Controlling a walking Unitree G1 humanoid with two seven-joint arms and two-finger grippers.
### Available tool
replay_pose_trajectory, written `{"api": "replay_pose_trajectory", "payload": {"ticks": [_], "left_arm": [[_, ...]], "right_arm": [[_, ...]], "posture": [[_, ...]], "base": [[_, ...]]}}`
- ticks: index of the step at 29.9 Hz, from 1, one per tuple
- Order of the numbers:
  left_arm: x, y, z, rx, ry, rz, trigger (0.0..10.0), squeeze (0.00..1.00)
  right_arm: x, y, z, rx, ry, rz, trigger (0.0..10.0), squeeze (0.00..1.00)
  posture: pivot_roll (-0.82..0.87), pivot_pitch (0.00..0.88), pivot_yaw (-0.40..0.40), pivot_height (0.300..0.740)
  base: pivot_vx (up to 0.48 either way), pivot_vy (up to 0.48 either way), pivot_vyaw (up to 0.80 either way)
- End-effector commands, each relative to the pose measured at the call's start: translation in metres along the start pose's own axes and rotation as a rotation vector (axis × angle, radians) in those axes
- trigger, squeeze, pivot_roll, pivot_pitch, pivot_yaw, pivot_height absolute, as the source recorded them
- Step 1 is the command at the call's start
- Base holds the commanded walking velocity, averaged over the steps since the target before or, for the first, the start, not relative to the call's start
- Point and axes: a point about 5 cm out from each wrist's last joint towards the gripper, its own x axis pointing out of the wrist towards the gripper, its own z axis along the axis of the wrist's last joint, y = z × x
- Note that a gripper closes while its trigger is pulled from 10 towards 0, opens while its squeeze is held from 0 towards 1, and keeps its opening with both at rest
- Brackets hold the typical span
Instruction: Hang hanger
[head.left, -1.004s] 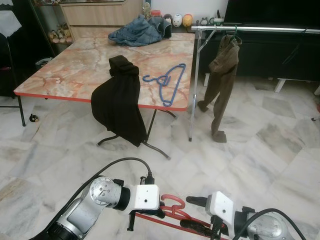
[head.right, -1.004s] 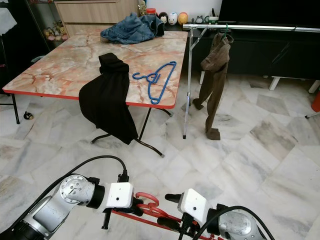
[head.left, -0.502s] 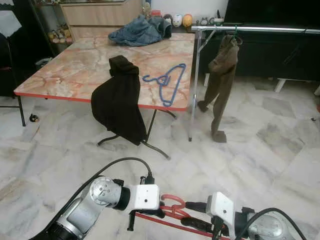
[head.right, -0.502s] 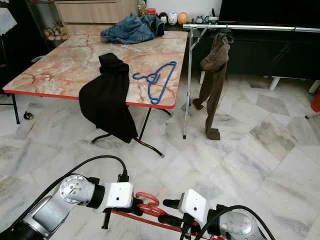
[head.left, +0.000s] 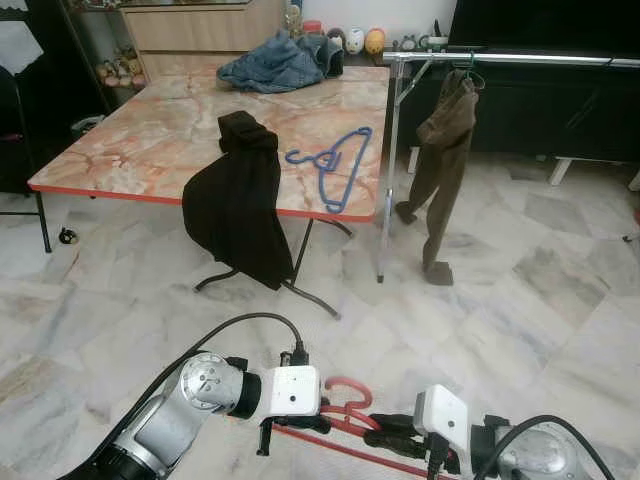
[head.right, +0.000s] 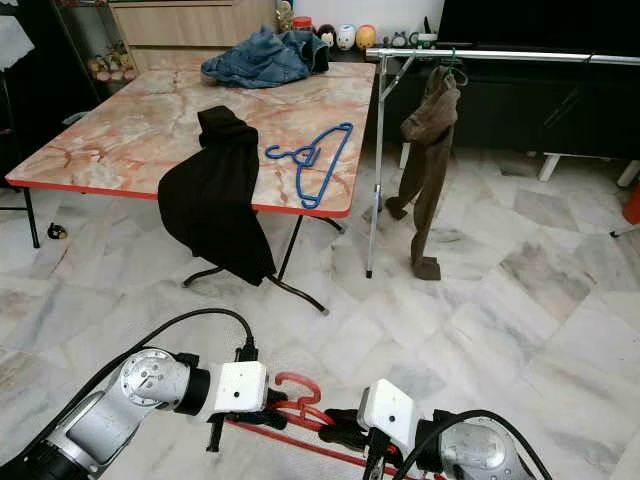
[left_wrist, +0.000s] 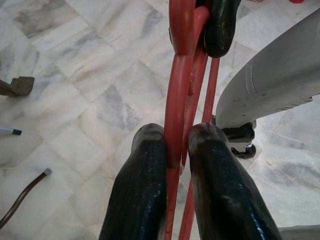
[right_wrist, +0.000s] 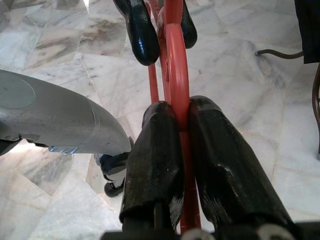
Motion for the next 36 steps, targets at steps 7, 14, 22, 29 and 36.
{"api": "replay_pose_trajectory", "payload": {"ticks": [7,14,22,29,36], "left_arm": [[-0.004,0.003,-0.001,0.005,-0.005,0.012,10.0,1.0],[-0.018,0.01,-0.015,-0.034,0.031,0.087,10.0,1.0],[-0.032,0.025,-0.022,-0.083,0.03,0.193,10.0,1.0],[-0.053,0.03,-0.045,-0.141,0.114,0.285,10.0,0.0],[-0.072,0.015,-0.092,-0.271,0.277,0.393,10.0,0.0]], "right_arm": [[-0.005,-0.005,0.002,0.0,-0.009,-0.033,0.0,0.0],[-0.014,0.004,-0.009,0.065,-0.002,-0.048,0.0,0.0],[-0.02,0.016,-0.032,0.168,0.043,-0.034,0.0,0.0],[-0.022,0.025,-0.062,0.267,0.094,-0.104,0.0,0.0],[-0.025,0.021,-0.11,0.419,0.168,-0.398,0.0,0.0]], "posture": [[-0.03,0.0,0.032,0.74],[-0.03,0.0,0.027,0.74],[-0.03,0.0,0.027,0.74],[-0.03,0.0,0.025,0.74],[-0.02,0.0,0.026,0.74]], "base": [[0.0,0.0,0.0],[0.0,0.0,0.0],[0.0,0.0,0.0],[0.0,0.0,0.0],[0.0,0.0,0.0]]}}
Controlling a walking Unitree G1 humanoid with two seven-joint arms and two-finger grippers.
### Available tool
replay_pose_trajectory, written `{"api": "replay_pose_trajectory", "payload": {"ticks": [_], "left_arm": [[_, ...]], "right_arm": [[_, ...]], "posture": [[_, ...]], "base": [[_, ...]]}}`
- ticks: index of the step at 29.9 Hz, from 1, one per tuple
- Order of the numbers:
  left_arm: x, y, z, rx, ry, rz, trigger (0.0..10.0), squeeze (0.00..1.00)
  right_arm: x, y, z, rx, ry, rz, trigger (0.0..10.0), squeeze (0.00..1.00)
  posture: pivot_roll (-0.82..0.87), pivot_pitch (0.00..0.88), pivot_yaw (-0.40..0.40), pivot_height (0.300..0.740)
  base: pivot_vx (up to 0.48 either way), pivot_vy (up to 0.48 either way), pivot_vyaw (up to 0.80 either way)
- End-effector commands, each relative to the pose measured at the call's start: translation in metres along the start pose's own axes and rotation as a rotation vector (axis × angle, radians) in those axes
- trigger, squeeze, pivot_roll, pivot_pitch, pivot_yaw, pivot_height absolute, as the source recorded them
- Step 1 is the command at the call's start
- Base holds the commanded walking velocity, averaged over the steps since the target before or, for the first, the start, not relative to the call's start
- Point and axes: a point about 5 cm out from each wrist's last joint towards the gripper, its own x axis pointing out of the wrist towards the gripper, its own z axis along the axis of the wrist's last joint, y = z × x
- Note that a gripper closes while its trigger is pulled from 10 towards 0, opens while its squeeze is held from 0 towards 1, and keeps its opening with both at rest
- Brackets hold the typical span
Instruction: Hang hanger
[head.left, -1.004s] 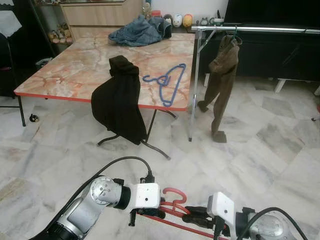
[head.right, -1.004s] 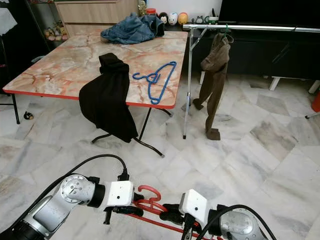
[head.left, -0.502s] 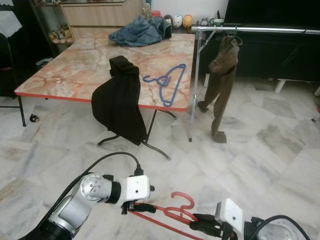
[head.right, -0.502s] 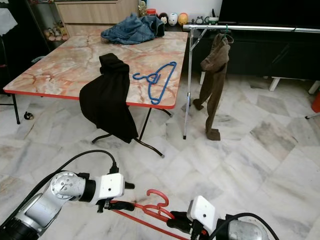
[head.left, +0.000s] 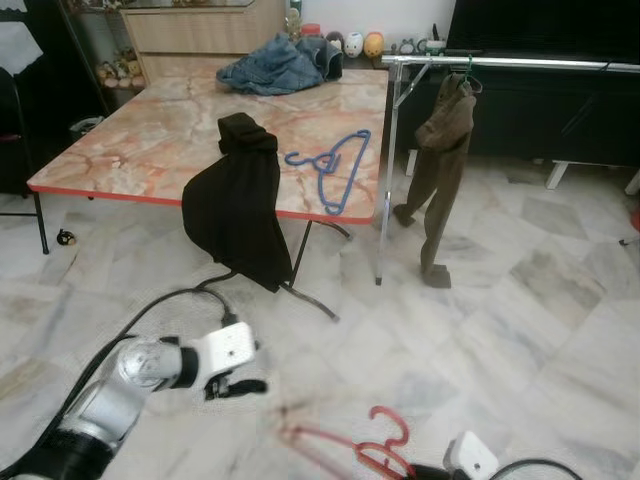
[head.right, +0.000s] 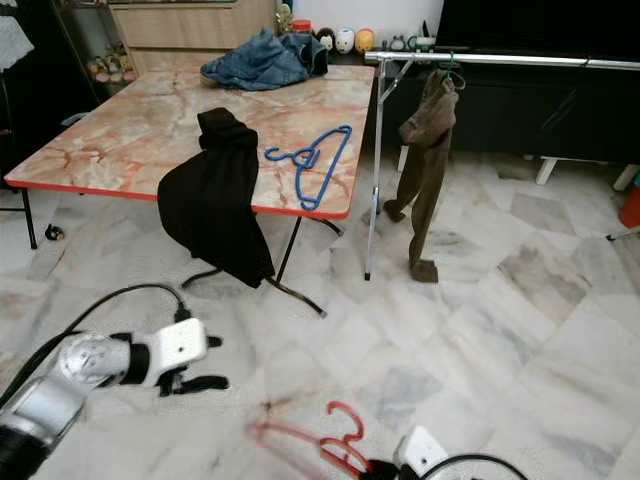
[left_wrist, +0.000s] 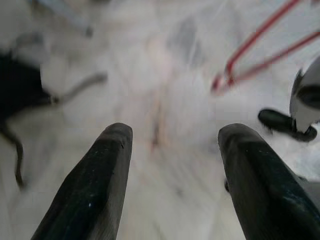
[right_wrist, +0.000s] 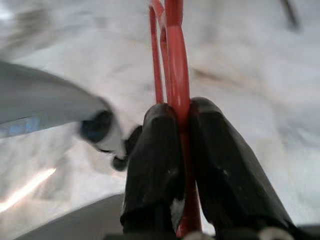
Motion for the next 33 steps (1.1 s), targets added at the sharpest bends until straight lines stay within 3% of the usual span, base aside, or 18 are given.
{"api": "replay_pose_trajectory", "payload": {"ticks": [1,2,4,5,7,9,10,11,16,19,23,29,33], "left_arm": [[-0.003,0.002,-0.009,-0.01,0.034,0.034,10.0,0.0],[-0.003,0.006,-0.028,-0.076,0.079,0.169,10.0,0.0],[-0.002,0.006,-0.034,-0.107,0.094,0.219,10.0,0.0],[0.0,0.005,-0.049,-0.198,0.126,0.319,10.0,0.0],[0.001,-0.001,-0.063,-0.286,0.165,0.382,10.0,0.0],[0.004,-0.018,-0.089,-0.428,0.293,0.494,10.0,0.0],[0.004,-0.018,-0.089,-0.428,0.293,0.494,10.0,0.0],[0.005,-0.032,-0.103,-0.489,0.373,0.513,10.0,0.0],[0.008,-0.058,-0.118,-0.612,0.443,0.522,10.0,0.0],[0.015,-0.09,-0.128,-0.705,0.518,0.502,10.0,0.0],[0.018,-0.121,-0.136,-0.82,0.585,0.491,10.0,0.0],[0.026,-0.132,-0.133,-0.865,0.576,0.48,10.0,0.0],[0.031,-0.123,-0.128,-0.851,0.564,0.494,10.0,0.0]], "right_arm": [[-0.003,-0.006,-0.003,0.01,-0.008,-0.059,0.0,0.0],[-0.002,-0.012,-0.009,0.085,-0.034,-0.161,0.0,0.0],[-0.001,-0.014,-0.012,0.118,-0.045,-0.192,0.0,0.0],[0.0,-0.018,-0.015,0.182,-0.066,-0.27,0.0,0.0],[0.001,-0.022,-0.018,0.235,-0.087,-0.332,0.0,0.0],[0.0,-0.033,-0.022,0.315,-0.115,-0.499,0.3,0.0],[0.0,-0.033,-0.022,0.315,-0.115,-0.499,0.3,0.0],[-0.003,-0.039,-0.025,0.387,-0.123,-0.607,10.0,0.0],[-0.008,-0.044,-0.039,0.516,-0.094,-0.773,10.0,0.0],[-0.011,-0.033,-0.062,0.622,0.019,-0.896,10.0,0.0],[-0.004,-0.018,-0.074,0.695,0.077,-0.929,10.0,0.0],[0.005,-0.012,-0.072,0.749,0.071,-0.931,10.0,0.0],[0.01,-0.01,-0.07,0.727,0.092,-0.916,10.0,0.0]], "posture": [[-0.02,0.0,0.026,0.74],[-0.02,0.0,0.028,0.74],[-0.02,0.0,0.028,0.74],[-0.02,0.0,0.03,0.74],[-0.02,0.0,0.032,0.74],[-0.02,0.0,0.032,0.74],[-0.02,0.0,0.032,0.74],[-0.03,0.0,0.033,0.74],[-0.03,0.0,0.038,0.74],[-0.03,0.0,0.034,0.74],[-0.03,0.0,0.037,0.74],[-0.04,0.0,0.029,0.74],[-0.04,0.0,0.026,0.74]], "base": [[0.0,0.0,0.0],[0.0,0.0,0.0],[0.0,0.0,0.0],[0.0,0.0,0.0],[0.0,0.0,0.0],[0.0,0.0,0.0],[0.0,0.0,0.0],[0.0,0.0,0.0],[0.0,0.0,0.0],[0.0,0.0,0.0],[0.0,0.0,0.0],[0.0,0.0,0.0],[0.0,0.0,0.0]]}}
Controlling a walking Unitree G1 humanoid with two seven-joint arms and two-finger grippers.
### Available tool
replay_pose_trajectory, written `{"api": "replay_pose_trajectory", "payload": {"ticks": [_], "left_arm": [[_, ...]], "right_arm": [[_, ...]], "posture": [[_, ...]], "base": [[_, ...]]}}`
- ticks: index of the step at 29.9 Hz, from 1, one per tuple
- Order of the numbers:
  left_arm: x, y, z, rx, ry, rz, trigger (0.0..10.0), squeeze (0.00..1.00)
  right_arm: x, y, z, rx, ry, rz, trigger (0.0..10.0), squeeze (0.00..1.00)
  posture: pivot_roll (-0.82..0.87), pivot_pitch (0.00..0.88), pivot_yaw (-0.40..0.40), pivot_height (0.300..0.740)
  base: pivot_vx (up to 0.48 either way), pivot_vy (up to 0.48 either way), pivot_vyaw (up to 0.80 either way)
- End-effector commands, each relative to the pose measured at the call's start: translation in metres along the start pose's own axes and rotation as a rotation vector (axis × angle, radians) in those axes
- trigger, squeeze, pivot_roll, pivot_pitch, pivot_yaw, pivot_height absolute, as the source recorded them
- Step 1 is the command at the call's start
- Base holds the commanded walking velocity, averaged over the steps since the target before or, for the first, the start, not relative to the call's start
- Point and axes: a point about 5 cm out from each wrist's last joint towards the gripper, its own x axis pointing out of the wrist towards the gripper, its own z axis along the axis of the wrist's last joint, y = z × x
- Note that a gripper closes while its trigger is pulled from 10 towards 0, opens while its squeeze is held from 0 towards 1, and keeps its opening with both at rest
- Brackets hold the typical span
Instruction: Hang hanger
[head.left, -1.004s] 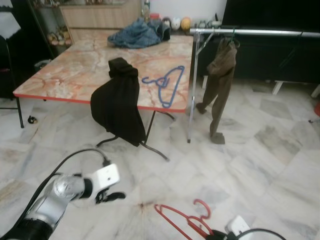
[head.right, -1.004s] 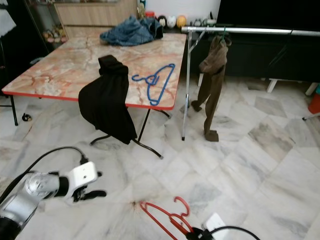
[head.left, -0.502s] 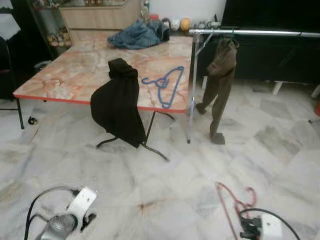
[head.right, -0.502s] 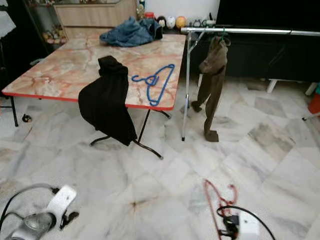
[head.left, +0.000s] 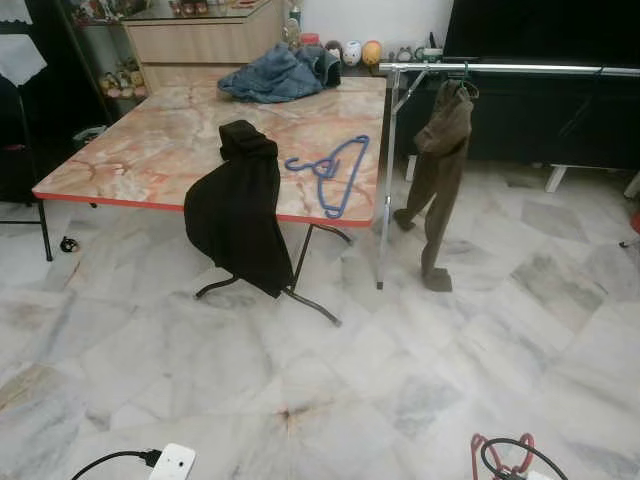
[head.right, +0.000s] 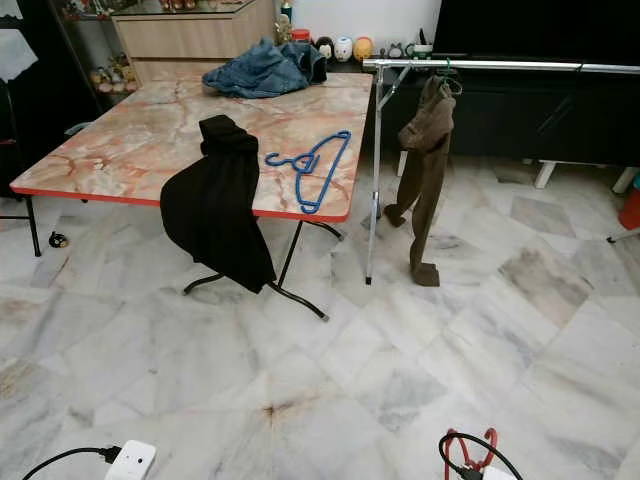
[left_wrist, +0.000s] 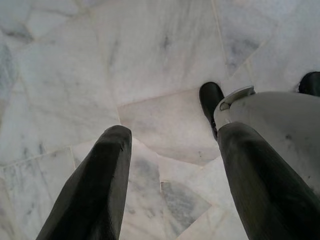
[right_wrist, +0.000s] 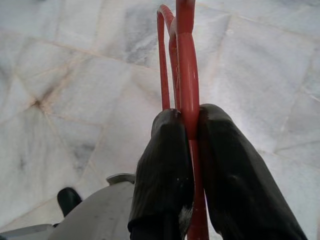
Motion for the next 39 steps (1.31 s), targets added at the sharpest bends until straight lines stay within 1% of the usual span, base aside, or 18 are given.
{"api": "replay_pose_trajectory", "payload": {"ticks": [1,5,7,10,12,16,17,19,22,25,28,29,30,31,33,35,39], "left_arm": [[0.0,0.004,0.007,0.018,-0.014,0.013,10.0,0.0],[0.0,0.007,0.006,0.031,-0.014,0.017,10.0,0.0],[0.0,0.004,0.003,0.049,-0.007,0.014,10.0,0.0],[0.0,0.002,0.002,0.059,-0.004,0.007,10.0,0.0],[0.001,-0.002,0.001,0.085,0.002,-0.001,10.0,0.0],[0.0,0.002,0.0,0.071,0.008,0.013,10.0,0.0],[0.0,0.003,0.0,0.083,0.006,0.013,10.0,0.0],[0.0,0.004,0.001,0.081,0.004,0.015,10.0,0.0],[0.001,0.0,0.003,0.079,-0.001,0.01,10.0,0.0],[0.001,-0.005,0.004,0.079,-0.002,0.003,10.0,0.0],[0.003,-0.014,0.004,0.082,0.004,-0.017,10.0,0.0],[0.003,-0.018,0.004,0.081,0.006,-0.021,10.0,0.0],[0.003,-0.018,0.004,0.081,0.006,-0.021,10.0,0.0],[0.003,-0.019,0.006,0.082,0.001,-0.024,10.0,0.0],[0.004,-0.02,0.009,0.087,-0.007,-0.026,10.0,0.0],[0.004,-0.017,0.009,0.069,-0.011,-0.014,10.0,0.0],[0.003,-0.014,0.008,0.054,-0.01,-0.007,10.0,0.0]], "right_arm": [[0.0,0.002,-0.003,-0.003,0.008,-0.006,10.0,0.0],[-0.001,0.0,-0.002,0.021,-0.013,-0.047,10.0,0.0],[-0.001,-0.004,-0.002,0.072,-0.018,-0.088,10.0,0.0],[-0.001,-0.005,-0.003,0.086,-0.014,-0.102,10.0,0.0],[0.0,-0.001,-0.001,0.071,-0.012,-0.069,10.0,0.0],[0.002,0.005,0.004,0.097,-0.019,-0.056,10.0,0.0],[0.003,0.008,0.007,0.102,-0.025,-0.051,10.0,0.0],[0.005,0.01,0.01,0.095,-0.027,-0.041,10.0,0.0],[0.006,0.012,0.012,0.098,-0.023,-0.033,10.0,0.0],[0.006,0.011,0.015,0.1,-0.026,-0.03,10.0,0.0],[0.007,0.009,0.018,0.099,-0.032,-0.033,10.0,0.0],[0.008,0.006,0.022,0.121,-0.042,-0.047,10.0,0.0],[0.008,0.006,0.022,0.121,-0.042,-0.047,10.0,0.0],[0.009,0.005,0.027,0.117,-0.056,-0.04,10.0,0.0],[0.01,0.005,0.031,0.119,-0.067,-0.033,10.0,0.0],[0.01,0.003,0.032,0.109,-0.067,-0.032,10.0,0.0],[0.009,0.0,0.028,0.105,-0.047,-0.034,10.0,0.0]], "posture": [[-0.05,0.0,0.032,0.74],[-0.05,0.0,0.044,0.74],[-0.06,0.0,0.053,0.74],[-0.07,0.0,0.056,0.74],[-0.07,0.0,0.059,0.74],[-0.07,0.0,0.064,0.74],[-0.07,0.0,0.067,0.74],[-0.08,0.0,0.069,0.74],[-0.09,0.0,0.07,0.74],[-0.11,0.0,0.069,0.74],[-0.14,0.0,0.081,0.74],[-0.14,0.0,0.077,0.74],[-0.14,0.0,0.077,0.74],[-0.14,0.0,0.063,0.74],[-0.14,0.0,0.055,0.74],[-0.11,0.0,0.031,0.74],[-0.12,0.0,0.035,0.74]], "base": [[0.0,0.0,0.0],[0.0,0.0,0.0],[0.0,0.0,0.0],[0.0,0.0,0.0],[0.0,0.0,0.0],[0.0,-0.293,0.0],[0.0,-0.304,0.0],[0.0,-0.304,0.0],[0.0,-0.307,0.0],[0.0,-0.306,0.0],[0.0,-0.309,0.0],[0.0,-0.311,0.0],[0.0,-0.311,0.0],[0.0,-0.307,0.0],[0.0,-0.311,0.0],[0.0,-0.306,0.0],[0.0,-0.307,-0.12]]}}
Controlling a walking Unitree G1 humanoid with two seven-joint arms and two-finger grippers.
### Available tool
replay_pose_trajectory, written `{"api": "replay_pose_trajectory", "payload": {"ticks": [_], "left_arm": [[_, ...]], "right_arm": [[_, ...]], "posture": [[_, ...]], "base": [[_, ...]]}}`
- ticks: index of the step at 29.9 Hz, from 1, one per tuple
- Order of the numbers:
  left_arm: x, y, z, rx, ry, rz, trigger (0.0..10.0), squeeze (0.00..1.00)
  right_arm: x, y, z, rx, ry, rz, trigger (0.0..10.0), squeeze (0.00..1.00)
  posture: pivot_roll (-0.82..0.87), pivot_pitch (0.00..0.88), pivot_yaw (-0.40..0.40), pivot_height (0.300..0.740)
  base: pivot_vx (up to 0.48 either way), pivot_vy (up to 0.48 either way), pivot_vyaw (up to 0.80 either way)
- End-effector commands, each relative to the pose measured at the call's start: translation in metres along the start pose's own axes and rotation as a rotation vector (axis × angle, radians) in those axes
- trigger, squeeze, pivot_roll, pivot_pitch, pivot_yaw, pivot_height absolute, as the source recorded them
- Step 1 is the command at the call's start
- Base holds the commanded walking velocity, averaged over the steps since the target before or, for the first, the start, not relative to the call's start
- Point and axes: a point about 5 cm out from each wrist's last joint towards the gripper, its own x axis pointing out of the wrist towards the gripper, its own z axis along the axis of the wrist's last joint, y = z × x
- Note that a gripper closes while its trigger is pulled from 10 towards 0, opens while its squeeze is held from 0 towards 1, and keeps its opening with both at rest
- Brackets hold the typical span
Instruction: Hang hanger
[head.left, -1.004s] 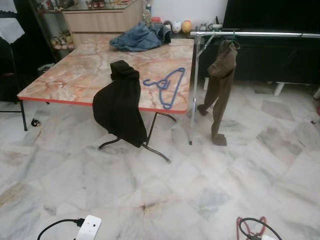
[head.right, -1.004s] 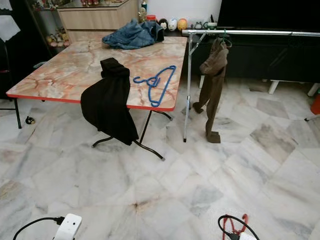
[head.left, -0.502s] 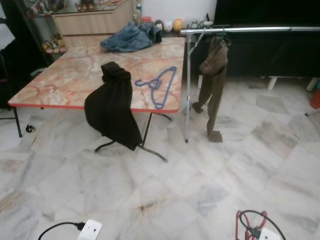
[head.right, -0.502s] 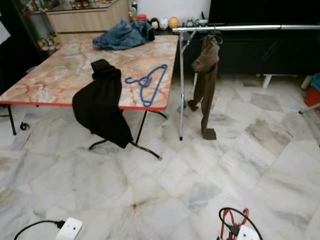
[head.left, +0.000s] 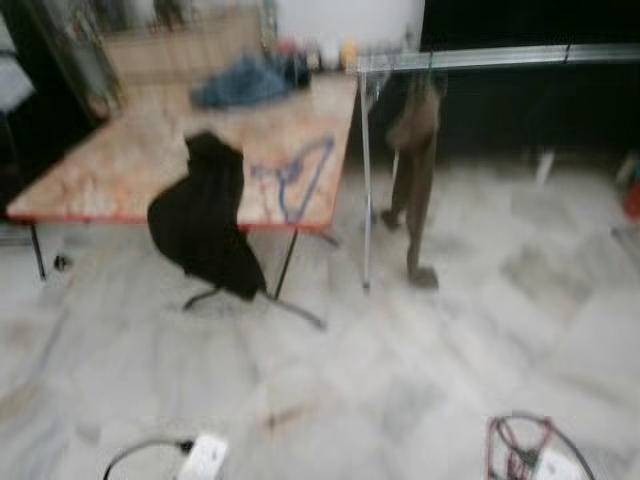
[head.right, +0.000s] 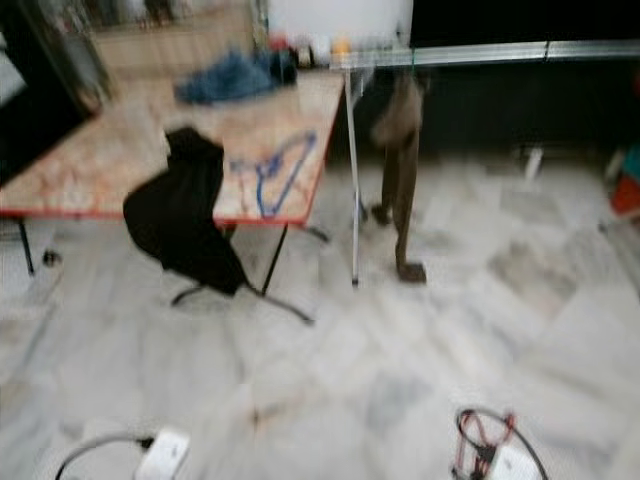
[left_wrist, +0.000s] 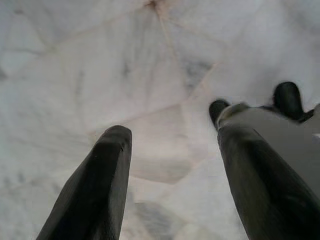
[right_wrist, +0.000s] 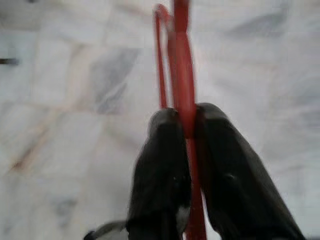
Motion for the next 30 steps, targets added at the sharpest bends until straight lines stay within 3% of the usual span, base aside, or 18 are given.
{"api": "replay_pose_trajectory", "payload": {"ticks": [1,5,18,21,30], "left_arm": [[-0.002,0.01,-0.01,-0.001,0.034,0.03,10.0,0.0],[-0.004,0.011,-0.021,0.011,0.063,0.025,10.0,0.0],[-0.003,0.001,-0.021,0.021,0.043,-0.005,10.0,0.0],[-0.004,0.003,-0.022,0.009,0.038,0.01,10.0,0.0],[-0.005,0.007,-0.026,-0.022,0.031,0.013,10.0,0.0]], "right_arm": [[-0.002,0.006,-0.011,-0.003,0.042,0.02,10.0,0.0],[-0.004,-0.001,-0.014,0.015,0.036,0.014,10.0,0.0],[-0.005,0.004,-0.017,-0.011,0.039,0.045,10.0,0.0],[-0.007,0.028,-0.026,-0.047,0.061,0.081,10.0,0.0],[-0.007,0.033,-0.028,-0.058,0.062,0.101,10.0,0.0]], "posture": [[-0.12,0.0,0.037,0.74],[-0.12,0.0,0.04,0.74],[-0.06,0.0,0.027,0.74],[-0.03,0.0,0.014,0.74],[-0.07,0.0,0.04,0.74]], "base": [[0.0,-0.307,-0.48],[0.0,-0.308,-0.31],[0.0,-0.232,0.0],[0.0,0.0,0.0],[0.0,0.0,-0.59]]}}
